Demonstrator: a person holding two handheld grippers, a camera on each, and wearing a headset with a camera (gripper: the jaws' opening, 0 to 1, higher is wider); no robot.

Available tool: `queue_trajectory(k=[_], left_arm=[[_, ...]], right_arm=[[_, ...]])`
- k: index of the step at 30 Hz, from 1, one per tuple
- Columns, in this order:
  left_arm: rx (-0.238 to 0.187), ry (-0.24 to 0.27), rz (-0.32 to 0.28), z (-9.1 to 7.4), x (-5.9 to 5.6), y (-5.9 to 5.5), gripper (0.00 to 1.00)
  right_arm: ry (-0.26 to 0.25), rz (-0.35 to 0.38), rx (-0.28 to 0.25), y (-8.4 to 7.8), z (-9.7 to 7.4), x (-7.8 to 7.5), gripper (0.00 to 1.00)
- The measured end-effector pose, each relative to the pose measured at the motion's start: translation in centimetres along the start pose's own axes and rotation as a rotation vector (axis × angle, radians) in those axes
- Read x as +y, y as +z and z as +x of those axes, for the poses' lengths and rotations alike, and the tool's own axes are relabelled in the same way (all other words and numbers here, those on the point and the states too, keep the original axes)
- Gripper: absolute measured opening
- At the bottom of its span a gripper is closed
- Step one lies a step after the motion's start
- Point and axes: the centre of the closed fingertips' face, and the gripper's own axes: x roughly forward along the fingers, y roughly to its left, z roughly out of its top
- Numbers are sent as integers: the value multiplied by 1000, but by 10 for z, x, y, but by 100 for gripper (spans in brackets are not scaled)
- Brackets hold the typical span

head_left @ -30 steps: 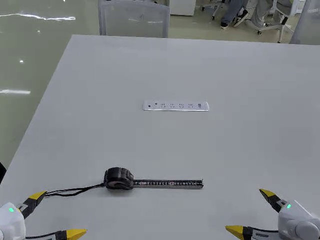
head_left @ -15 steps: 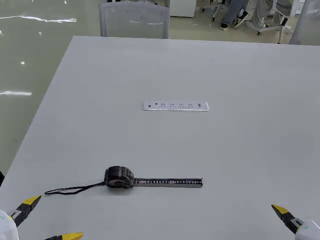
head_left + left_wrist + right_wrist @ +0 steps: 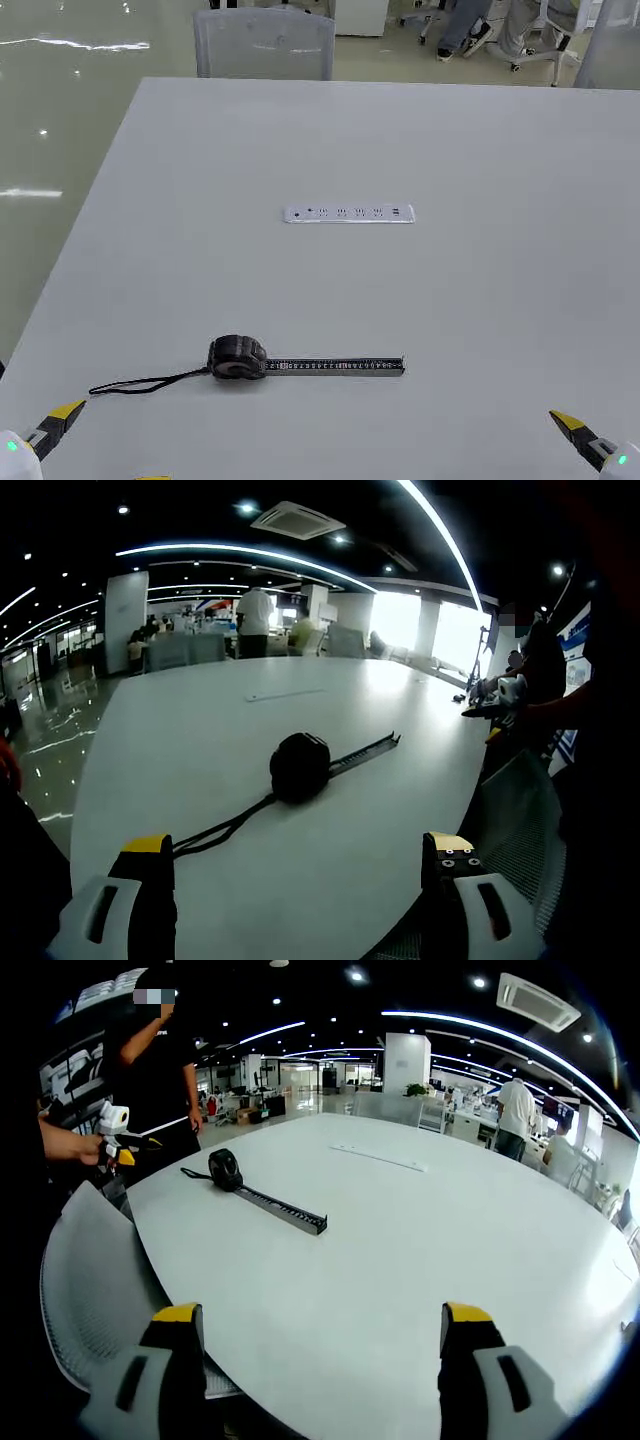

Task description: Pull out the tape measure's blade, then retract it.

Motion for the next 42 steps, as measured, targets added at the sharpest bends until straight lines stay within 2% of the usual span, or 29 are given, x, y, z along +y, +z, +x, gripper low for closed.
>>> queue_trajectory(k=[10,17,22,30,42], left_arm=[[-8,7,-9,0,1,3,100],[0,5,-4,2,1,0,100],[3,13,-14,1,4,-4,100],[-3,23,-26,-2,7,-4,100],[5,22,-32,-2,3,-7,100]], right_arm=[[-1,-4,14,-4,-2,-2,100],[2,0,8,-5,-4,0,100],[5,-3,0,0,-3,2,100],[12,-7,5,-2,-1,4,100],[19,-6,6,-1,-1,4,100]])
